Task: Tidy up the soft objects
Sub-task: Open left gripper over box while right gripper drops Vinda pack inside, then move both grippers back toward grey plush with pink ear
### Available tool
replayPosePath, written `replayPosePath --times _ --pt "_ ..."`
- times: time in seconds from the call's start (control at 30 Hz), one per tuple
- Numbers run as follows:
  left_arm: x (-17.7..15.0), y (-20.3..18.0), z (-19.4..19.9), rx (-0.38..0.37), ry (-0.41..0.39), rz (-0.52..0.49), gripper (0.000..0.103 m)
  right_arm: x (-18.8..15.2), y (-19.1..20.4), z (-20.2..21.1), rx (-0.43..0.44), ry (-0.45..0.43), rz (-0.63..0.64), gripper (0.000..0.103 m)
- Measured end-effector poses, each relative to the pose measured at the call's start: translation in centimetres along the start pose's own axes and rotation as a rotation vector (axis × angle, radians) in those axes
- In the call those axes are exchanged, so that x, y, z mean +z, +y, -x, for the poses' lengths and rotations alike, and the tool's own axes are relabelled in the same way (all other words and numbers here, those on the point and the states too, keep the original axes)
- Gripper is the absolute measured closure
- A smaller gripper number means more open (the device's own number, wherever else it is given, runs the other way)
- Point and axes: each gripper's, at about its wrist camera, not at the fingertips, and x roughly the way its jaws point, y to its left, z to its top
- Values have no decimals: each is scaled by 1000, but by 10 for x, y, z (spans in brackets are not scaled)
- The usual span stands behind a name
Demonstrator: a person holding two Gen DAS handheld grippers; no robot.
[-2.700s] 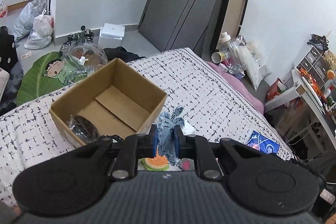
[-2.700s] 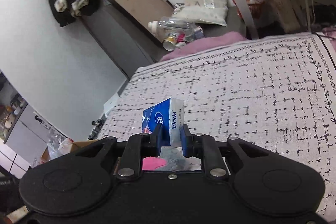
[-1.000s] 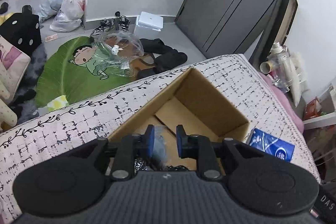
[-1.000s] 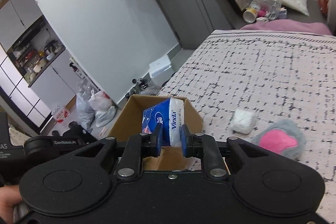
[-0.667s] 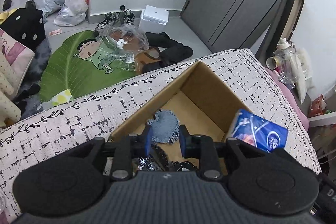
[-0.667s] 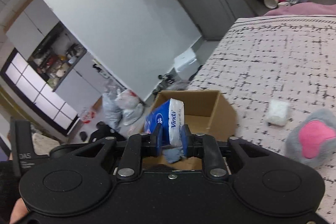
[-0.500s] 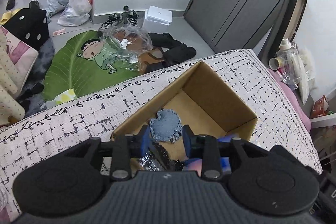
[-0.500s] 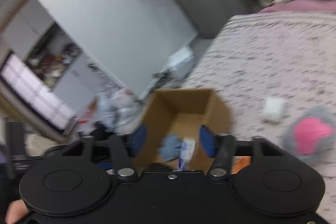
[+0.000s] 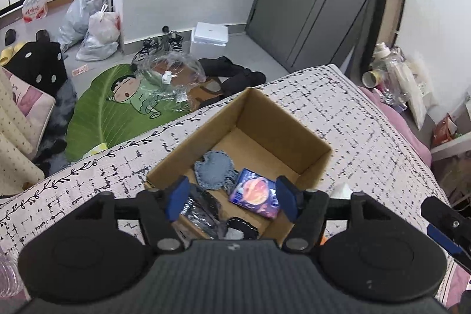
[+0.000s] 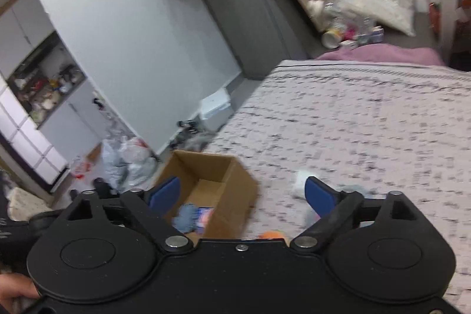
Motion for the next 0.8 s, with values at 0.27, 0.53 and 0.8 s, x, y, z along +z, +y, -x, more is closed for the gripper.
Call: replayPosePath --times 0.27,0.53,0.8 --pt "-8 -24 20 -47 -31 -18 18 5 -27 27 6 12 -19 8" --pt "-20 -52 28 -54 -26 -59 17 10 -56 43 -25 -17 -76 8" --pt "-31 -79 29 -54 -18 -97 17 13 -88 50 -43 -54 -143 14"
